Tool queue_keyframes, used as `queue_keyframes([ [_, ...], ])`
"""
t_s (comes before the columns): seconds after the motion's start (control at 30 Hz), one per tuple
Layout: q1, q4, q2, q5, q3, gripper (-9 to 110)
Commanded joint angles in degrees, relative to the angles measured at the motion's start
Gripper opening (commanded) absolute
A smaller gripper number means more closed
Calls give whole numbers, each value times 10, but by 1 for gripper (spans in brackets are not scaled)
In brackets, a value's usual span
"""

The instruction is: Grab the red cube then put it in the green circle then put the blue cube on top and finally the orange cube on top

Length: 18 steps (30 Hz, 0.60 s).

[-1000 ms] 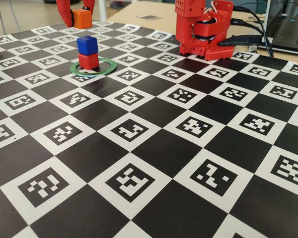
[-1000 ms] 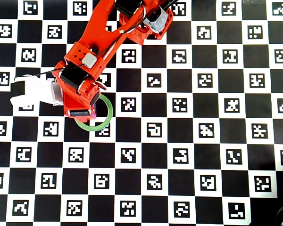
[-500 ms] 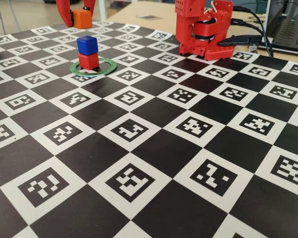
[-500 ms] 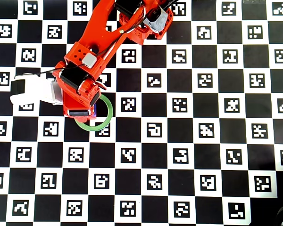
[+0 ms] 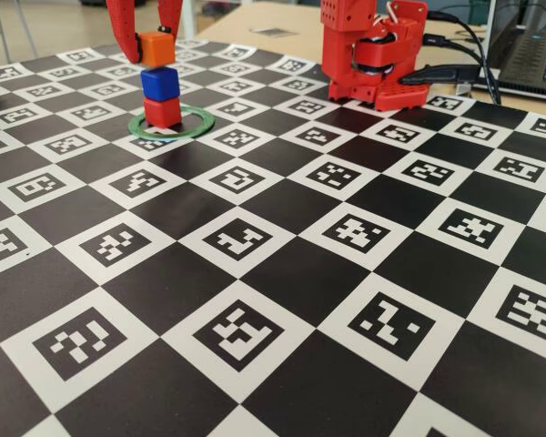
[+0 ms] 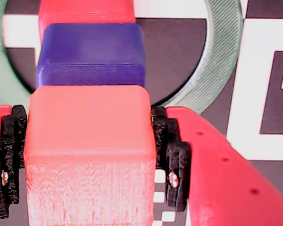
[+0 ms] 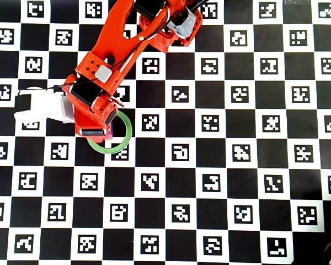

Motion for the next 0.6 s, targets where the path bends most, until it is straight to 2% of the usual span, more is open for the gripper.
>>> queue_keyframes([
  [0.0,7,-11,25,7,-4,10],
  [0.57,7,-21,25,11,8,12],
])
